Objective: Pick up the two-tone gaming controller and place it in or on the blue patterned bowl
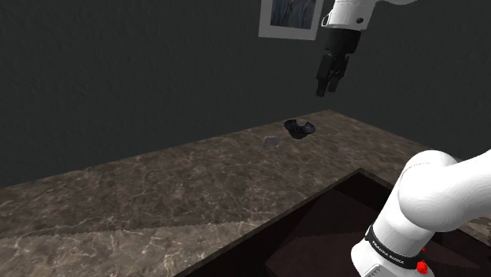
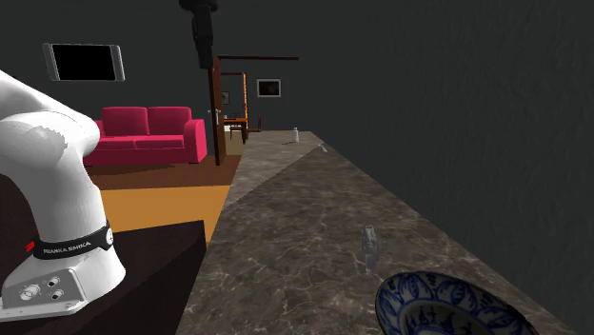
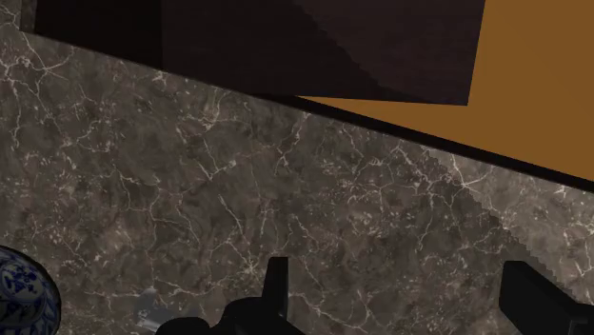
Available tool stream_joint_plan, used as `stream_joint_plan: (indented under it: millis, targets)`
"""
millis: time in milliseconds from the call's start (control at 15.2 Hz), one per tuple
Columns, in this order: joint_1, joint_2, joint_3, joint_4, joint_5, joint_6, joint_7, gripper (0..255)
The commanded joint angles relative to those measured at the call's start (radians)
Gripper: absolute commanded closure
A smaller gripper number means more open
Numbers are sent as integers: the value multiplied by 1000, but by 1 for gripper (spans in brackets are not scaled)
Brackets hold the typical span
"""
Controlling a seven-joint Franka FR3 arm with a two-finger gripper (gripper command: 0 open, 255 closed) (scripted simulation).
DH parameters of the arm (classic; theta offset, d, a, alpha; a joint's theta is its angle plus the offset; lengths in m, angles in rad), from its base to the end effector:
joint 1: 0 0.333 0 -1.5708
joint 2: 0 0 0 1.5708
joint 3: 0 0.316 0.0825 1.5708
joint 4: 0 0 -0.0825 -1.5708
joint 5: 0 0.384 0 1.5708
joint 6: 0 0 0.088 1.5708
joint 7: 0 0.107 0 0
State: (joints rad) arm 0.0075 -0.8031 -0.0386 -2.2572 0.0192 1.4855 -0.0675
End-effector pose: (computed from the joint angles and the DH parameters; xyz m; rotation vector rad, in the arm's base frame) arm 0.2930 -0.0118 0.6341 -3.0947 -0.0769 -0.0512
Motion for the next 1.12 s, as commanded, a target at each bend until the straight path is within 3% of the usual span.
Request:
stream_joint_plan:
  millis: [0,594,1056]
  targets:
    - [0,0,0,0,0,0,0,0]
    - [1,228,-139,-20,-30,223,-178,0]
    - [12,466,-238,43,1,369,-327,0]
